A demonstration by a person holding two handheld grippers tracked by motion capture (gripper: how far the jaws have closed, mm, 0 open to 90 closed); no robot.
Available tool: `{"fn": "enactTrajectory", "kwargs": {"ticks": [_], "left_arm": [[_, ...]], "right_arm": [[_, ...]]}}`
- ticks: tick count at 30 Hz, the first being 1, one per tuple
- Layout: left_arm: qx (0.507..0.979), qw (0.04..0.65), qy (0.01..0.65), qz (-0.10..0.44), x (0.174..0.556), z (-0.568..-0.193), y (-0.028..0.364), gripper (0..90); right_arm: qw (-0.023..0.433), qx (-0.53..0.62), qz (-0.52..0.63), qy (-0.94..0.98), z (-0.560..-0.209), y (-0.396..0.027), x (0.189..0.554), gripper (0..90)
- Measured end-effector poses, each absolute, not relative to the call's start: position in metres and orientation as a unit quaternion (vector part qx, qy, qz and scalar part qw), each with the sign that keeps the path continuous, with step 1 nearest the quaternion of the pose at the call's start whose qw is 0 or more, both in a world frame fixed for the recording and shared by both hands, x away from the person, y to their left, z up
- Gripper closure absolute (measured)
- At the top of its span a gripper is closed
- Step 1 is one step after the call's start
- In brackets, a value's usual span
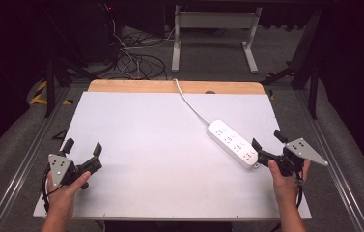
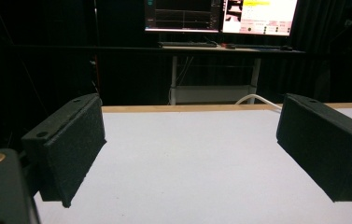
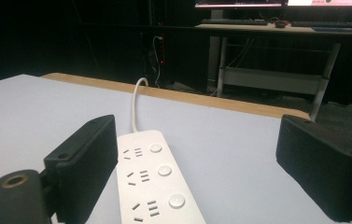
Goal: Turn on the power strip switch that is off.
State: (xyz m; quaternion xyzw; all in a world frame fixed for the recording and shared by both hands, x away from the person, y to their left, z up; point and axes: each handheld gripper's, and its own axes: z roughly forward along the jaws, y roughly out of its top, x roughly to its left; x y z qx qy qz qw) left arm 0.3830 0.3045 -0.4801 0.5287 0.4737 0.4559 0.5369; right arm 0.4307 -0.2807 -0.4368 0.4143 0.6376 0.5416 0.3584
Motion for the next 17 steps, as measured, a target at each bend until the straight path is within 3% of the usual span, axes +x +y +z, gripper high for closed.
{"fn": "enactTrajectory", "kwargs": {"ticks": [17], "left_arm": [[0.527, 0.537, 0.476, 0.456, 0.3823, -0.4802, 0.3064, 8.4]], "right_arm": [[0.357, 0.415, 0.537, 0.642, -0.4376, -0.2788, 0.4328, 14.7]]}}
